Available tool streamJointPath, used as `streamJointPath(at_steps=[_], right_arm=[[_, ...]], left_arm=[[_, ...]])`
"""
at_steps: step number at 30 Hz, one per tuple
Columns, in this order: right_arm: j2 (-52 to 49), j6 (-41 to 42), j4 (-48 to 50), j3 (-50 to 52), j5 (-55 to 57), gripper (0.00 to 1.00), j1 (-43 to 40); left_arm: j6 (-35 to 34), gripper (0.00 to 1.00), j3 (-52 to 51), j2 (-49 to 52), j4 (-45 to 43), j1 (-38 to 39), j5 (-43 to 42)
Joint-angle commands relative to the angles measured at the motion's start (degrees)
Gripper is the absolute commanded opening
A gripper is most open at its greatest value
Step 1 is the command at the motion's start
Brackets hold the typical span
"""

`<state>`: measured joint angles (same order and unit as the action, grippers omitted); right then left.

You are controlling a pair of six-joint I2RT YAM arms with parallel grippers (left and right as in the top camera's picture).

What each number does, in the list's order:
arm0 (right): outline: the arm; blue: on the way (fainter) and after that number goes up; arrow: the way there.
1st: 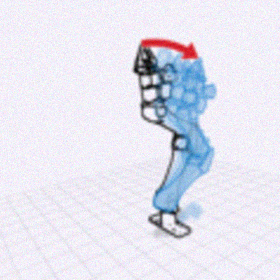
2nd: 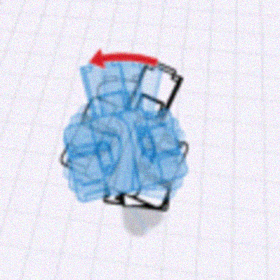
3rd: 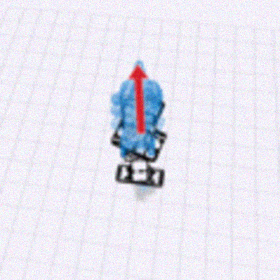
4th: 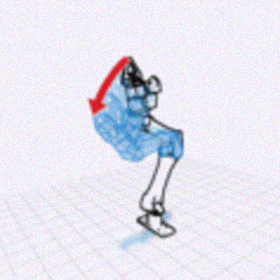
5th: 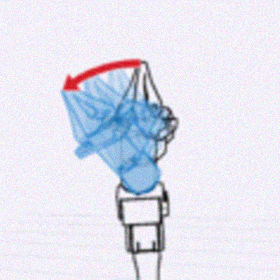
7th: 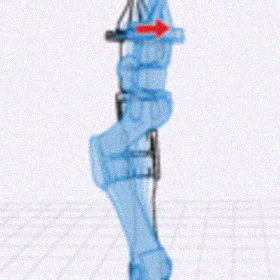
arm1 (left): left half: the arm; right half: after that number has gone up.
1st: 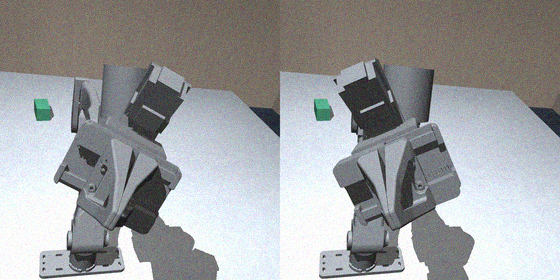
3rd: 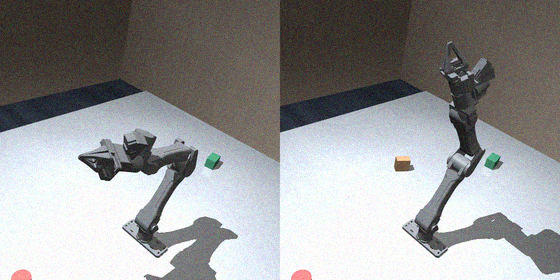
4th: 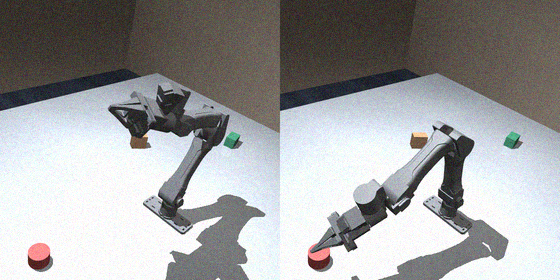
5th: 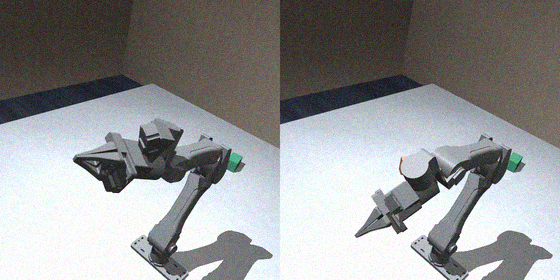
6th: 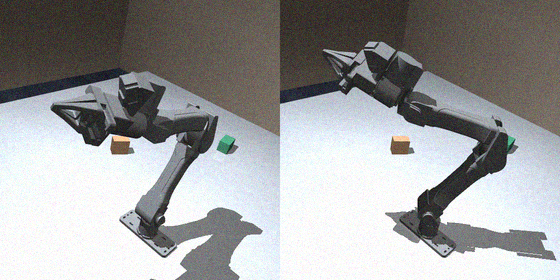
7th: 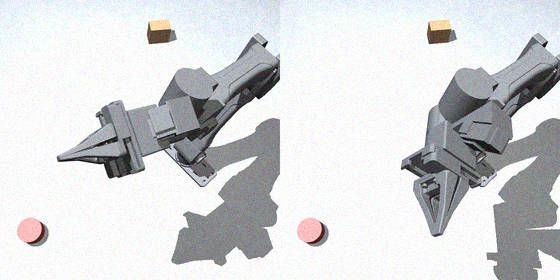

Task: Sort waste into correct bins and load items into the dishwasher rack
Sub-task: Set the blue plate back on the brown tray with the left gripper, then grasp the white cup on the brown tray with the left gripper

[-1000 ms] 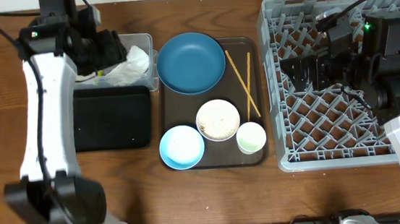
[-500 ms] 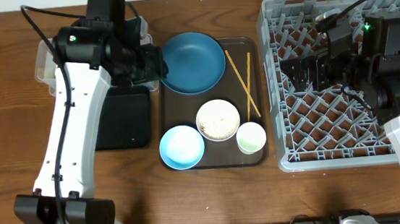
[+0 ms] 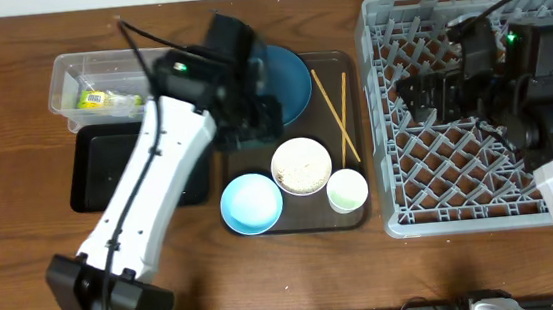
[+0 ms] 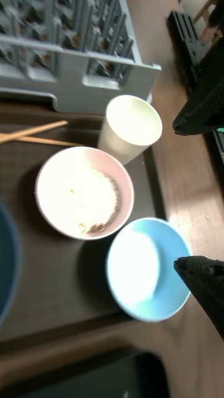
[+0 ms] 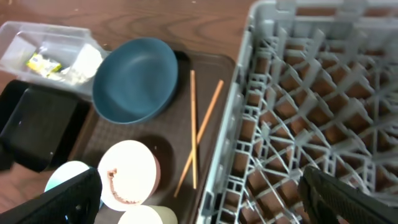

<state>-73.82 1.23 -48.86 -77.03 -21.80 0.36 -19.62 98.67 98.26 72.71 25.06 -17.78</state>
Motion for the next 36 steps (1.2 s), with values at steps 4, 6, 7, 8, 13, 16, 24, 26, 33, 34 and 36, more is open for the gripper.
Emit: streamJointPath(at_steps=[4,6,7,8,13,16,24,26,33,34,36], right_arm=[[0.4,2.2,-2.0,-1.0,1.0,0.99,-3.3],[0.4,2.2,-2.4,-1.0,1.0,0.99,-3.9],[0.4,2.2,-2.7,-1.0,1.0,0.99,-4.1],[0.4,2.2,-2.8,-1.0,1.0,0.99,-4.2],[0.4,2.2,-3.5,-1.0,1.0,0.99,-4.1],[0.4,2.1,-4.2,-1.0,1.0,0.98,-4.1],[0.4,2.1,-4.5,-1.0,1.0,0.98,-4.1],[0.4,2.1,-4.5,-1.0,1.0,0.98,-4.1],[0.4,2.1,-4.7,-1.0,1.0,0.98,-4.1],[0.4,2.1,-4.7,-1.0,1.0,0.98,-4.1],[0.4,2.1,-4.7,-1.0,1.0,0.98,-4.1]], left_arm=[[-8.3,0.65,-6.9,0.0,-4.2,7.0,3.0],[-9.3,0.65,-8.6,0.0,-6.7,9.8,3.8],[-9.9,0.65,-9.5,0.0,-8.2,11.4,4.5],[-10.7,0.65,-10.1,0.0,-9.3,12.7,5.5],[-12.9,0.64,-14.2,0.5,-15.8,18.4,8.4],[-14.3,0.64,-17.2,0.8,-18.5,19.2,8.4],[-13.9,0.56,-22.7,1.0,-25.2,19.2,8.3],[-13.9,0.55,-23.1,1.4,-25.6,19.2,8.4],[-13.9,0.45,-23.5,4.4,-25.8,20.1,7.9],[-13.9,0.44,-23.5,4.8,-25.9,20.5,7.9],[-13.9,0.4,-23.5,5.4,-26.4,21.4,7.9]])
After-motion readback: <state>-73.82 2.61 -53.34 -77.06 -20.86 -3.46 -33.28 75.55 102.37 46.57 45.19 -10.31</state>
